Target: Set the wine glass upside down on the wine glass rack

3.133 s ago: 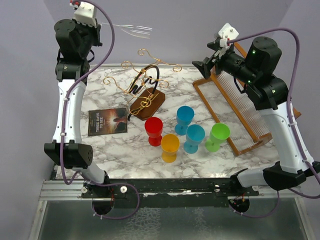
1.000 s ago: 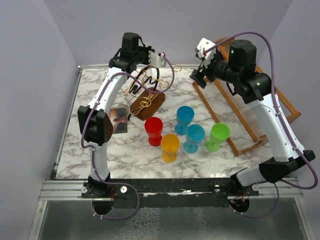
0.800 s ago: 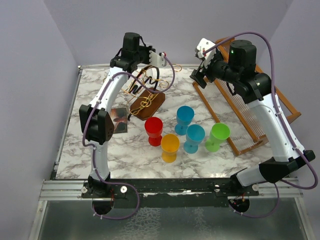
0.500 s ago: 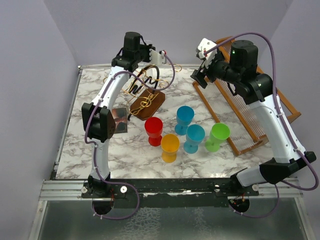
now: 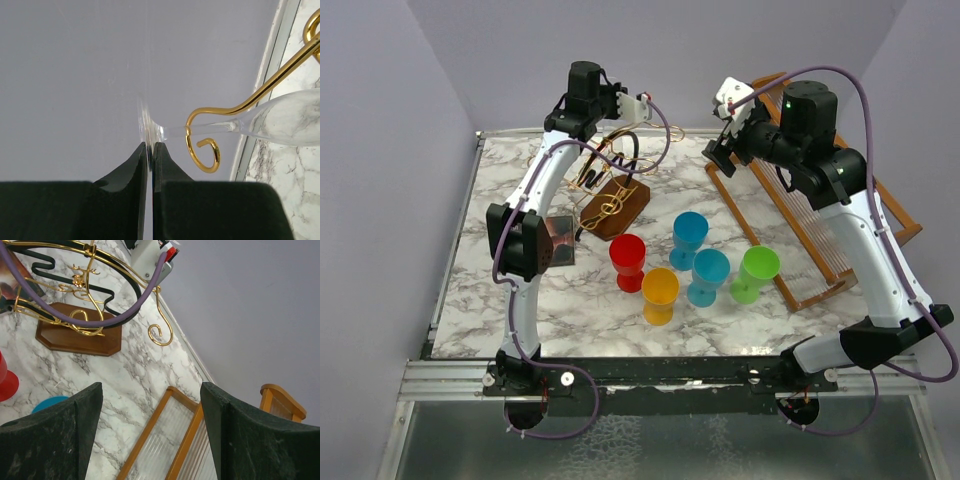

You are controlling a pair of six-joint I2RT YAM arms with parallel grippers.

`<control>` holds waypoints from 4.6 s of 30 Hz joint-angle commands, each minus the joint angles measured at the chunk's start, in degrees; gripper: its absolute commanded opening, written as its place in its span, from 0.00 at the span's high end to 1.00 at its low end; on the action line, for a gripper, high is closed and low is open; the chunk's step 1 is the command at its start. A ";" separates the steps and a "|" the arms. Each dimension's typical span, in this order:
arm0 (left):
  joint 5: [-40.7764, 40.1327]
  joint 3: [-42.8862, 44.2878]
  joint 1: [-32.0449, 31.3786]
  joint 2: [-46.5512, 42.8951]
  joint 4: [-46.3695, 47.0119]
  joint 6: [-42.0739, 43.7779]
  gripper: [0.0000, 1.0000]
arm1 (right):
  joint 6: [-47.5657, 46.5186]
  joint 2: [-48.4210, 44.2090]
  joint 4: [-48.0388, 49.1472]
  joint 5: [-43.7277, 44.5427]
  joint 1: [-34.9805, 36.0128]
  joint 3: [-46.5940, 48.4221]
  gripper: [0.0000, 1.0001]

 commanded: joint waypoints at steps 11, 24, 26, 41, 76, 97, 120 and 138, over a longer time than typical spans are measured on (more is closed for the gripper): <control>-1.23 -3.40 0.87 -4.44 1.95 -2.17 1.00 | -0.21 -0.90 1.17 0.50 -0.05 -0.44 0.22; -0.31 -6.17 0.92 -7.44 0.37 -2.57 1.00 | -0.21 -0.59 1.25 0.42 -0.05 -0.82 0.22; -0.21 -6.50 0.88 -7.79 0.02 -2.37 1.00 | -0.28 -0.60 1.30 0.40 -0.05 -0.77 0.22; 3.25 -11.07 0.01 -9.98 -1.10 -1.34 0.96 | -0.51 -0.75 1.41 0.40 -0.06 -1.32 0.22; 5.57 -13.16 0.15 -13.95 -5.88 -6.59 0.57 | -0.39 -1.38 2.05 -0.77 -0.05 -3.74 0.22; 4.55 -12.39 1.68 -20.22 -5.35 -14.66 0.38 | 0.15 -4.06 1.42 -2.48 -0.05 -14.37 0.20; -5.73 -14.49 1.65 -31.98 -4.38 -45.60 0.01 | 9.69 11.74 -6.22 0.91 1.07 -18.42 0.38; -4.85 -13.53 1.61 -31.68 -6.72 -50.52 0.01 | 9.78 15.29 -5.67 4.03 1.27 -16.02 0.97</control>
